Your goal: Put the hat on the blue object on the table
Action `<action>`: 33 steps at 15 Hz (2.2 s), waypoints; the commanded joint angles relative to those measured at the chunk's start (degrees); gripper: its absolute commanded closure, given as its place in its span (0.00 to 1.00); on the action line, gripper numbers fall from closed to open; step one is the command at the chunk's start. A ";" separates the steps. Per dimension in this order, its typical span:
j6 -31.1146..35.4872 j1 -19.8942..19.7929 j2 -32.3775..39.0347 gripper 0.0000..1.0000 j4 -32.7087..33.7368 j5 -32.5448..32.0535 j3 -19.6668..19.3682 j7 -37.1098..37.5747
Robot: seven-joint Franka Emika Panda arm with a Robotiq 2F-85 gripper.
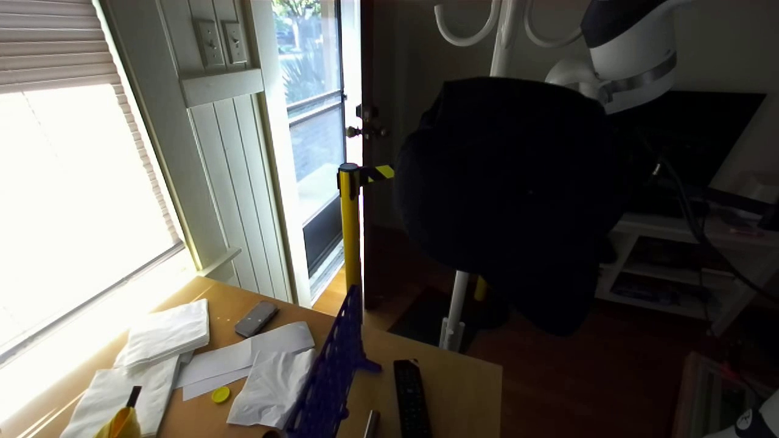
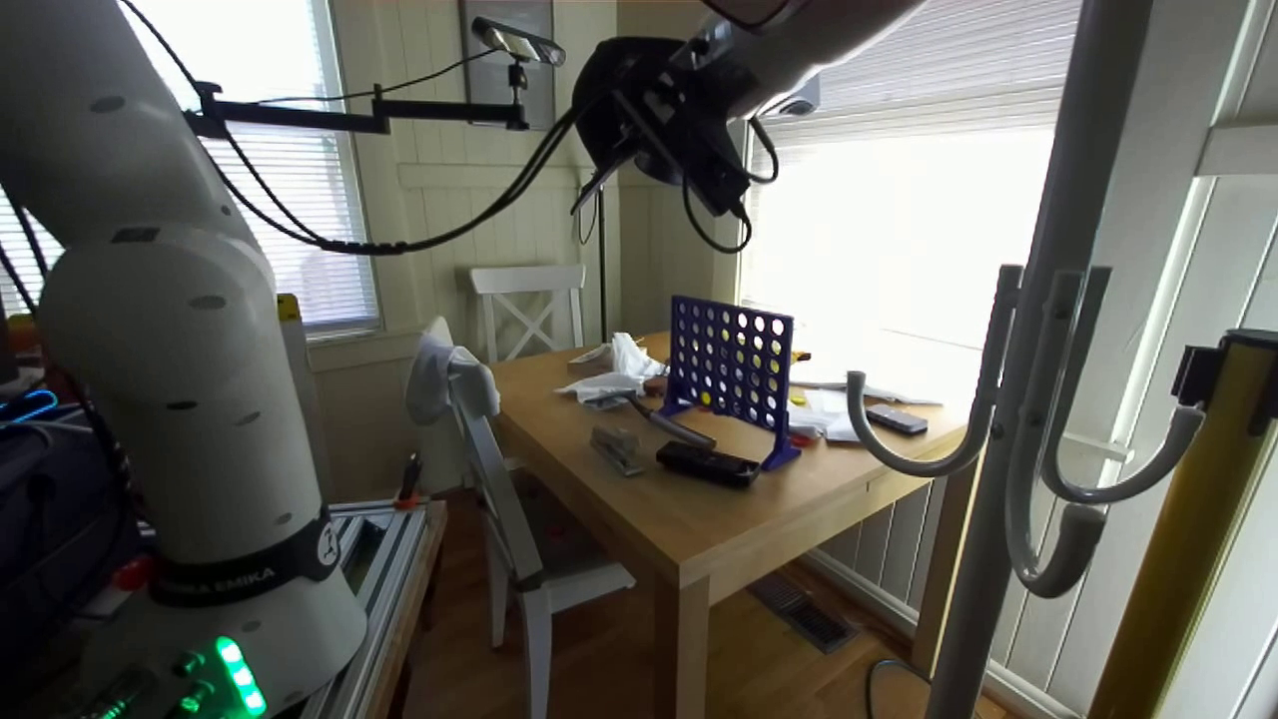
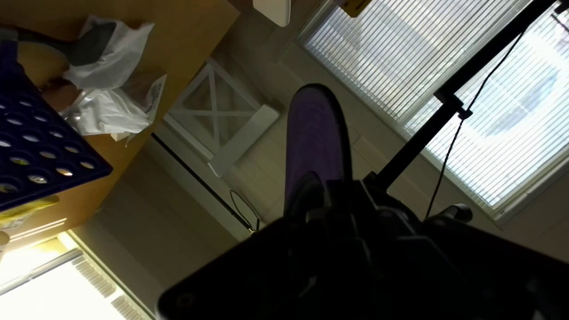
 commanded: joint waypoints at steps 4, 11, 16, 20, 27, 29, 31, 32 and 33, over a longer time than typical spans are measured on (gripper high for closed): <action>-4.24 -14.10 9.80 0.99 -3.47 6.24 16.32 -8.51; 11.43 -14.93 18.79 0.99 0.94 5.89 27.44 -8.37; 19.12 -15.17 20.47 0.94 1.84 5.37 31.19 -7.98; 19.83 -15.13 22.65 0.94 3.75 5.39 31.69 -7.94; 21.70 -13.46 27.13 0.99 7.50 4.39 34.36 -7.84; 24.18 -13.13 28.45 0.99 8.31 4.77 35.16 -6.26; 27.43 -12.76 29.83 0.99 9.21 4.51 35.75 -5.39; 28.29 -12.67 30.74 0.99 9.86 4.81 36.01 -5.26; 29.49 -12.45 31.23 0.99 10.27 4.54 36.26 -4.70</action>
